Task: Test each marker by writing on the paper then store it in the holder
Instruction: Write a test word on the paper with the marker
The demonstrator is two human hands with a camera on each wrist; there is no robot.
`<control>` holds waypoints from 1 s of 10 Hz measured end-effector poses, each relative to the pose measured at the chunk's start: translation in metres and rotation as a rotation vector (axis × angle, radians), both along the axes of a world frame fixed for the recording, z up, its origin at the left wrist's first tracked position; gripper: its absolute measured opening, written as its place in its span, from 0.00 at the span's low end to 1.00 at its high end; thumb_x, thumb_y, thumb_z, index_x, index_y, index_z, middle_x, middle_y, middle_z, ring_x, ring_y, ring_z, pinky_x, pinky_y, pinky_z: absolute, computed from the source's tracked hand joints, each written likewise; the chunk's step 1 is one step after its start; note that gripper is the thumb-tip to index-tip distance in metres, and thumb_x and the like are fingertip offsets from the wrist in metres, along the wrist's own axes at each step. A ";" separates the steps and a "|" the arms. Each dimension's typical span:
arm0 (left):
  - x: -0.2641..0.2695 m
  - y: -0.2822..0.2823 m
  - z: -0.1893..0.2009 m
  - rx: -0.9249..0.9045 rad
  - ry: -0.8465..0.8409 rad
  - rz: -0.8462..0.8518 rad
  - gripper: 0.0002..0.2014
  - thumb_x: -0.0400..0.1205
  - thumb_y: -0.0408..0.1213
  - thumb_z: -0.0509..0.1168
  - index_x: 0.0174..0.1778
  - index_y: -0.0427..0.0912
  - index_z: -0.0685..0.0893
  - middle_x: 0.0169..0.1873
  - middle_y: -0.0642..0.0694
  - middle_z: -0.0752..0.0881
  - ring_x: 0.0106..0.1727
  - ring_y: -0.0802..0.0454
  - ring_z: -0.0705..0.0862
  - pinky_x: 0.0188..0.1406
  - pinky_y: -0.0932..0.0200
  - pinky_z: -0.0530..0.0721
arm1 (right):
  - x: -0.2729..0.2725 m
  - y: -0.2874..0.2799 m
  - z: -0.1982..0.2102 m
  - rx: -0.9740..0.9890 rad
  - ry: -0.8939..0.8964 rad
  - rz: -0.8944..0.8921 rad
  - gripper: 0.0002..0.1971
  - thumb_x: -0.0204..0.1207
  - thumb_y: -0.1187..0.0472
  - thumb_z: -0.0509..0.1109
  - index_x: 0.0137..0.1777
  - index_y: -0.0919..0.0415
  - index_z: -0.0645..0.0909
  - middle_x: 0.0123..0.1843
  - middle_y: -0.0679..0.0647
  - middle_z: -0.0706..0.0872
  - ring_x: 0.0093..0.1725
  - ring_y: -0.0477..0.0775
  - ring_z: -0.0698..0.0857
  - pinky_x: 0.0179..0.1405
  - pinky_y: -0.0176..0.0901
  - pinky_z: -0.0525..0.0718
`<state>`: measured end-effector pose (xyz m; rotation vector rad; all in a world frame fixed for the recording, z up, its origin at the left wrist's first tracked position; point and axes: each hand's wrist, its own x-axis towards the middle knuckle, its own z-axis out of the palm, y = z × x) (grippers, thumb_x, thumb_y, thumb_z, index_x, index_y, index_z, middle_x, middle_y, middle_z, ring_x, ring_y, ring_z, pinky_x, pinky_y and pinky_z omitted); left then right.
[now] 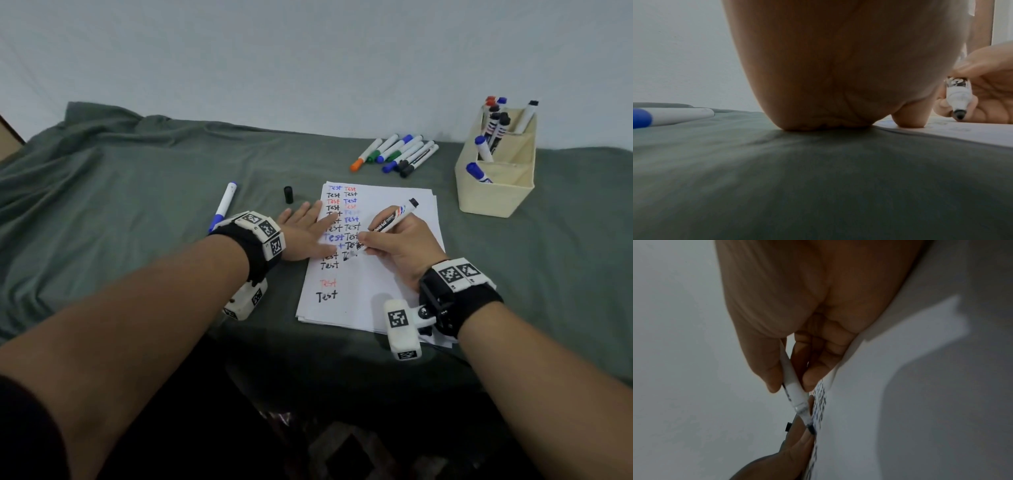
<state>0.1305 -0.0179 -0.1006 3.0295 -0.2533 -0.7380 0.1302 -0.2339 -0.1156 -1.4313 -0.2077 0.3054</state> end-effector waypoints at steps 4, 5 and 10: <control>0.002 -0.001 -0.003 0.011 -0.003 0.015 0.39 0.84 0.66 0.49 0.85 0.60 0.35 0.85 0.50 0.30 0.85 0.51 0.30 0.84 0.44 0.35 | -0.003 0.001 0.005 -0.097 -0.057 0.004 0.15 0.71 0.74 0.81 0.34 0.54 0.85 0.36 0.56 0.92 0.36 0.52 0.92 0.35 0.37 0.88; 0.002 0.000 -0.004 0.007 -0.002 0.016 0.40 0.84 0.67 0.49 0.85 0.60 0.34 0.85 0.50 0.30 0.85 0.51 0.30 0.84 0.44 0.34 | -0.002 0.001 0.002 -0.108 -0.070 0.010 0.14 0.71 0.72 0.82 0.34 0.53 0.85 0.36 0.58 0.92 0.37 0.53 0.92 0.37 0.38 0.88; -0.002 -0.002 0.001 -0.004 0.016 0.022 0.39 0.84 0.66 0.49 0.85 0.61 0.34 0.84 0.51 0.29 0.84 0.52 0.30 0.84 0.43 0.35 | 0.000 -0.002 -0.001 -0.172 -0.112 -0.053 0.15 0.69 0.69 0.81 0.32 0.50 0.83 0.33 0.55 0.90 0.35 0.52 0.89 0.38 0.39 0.87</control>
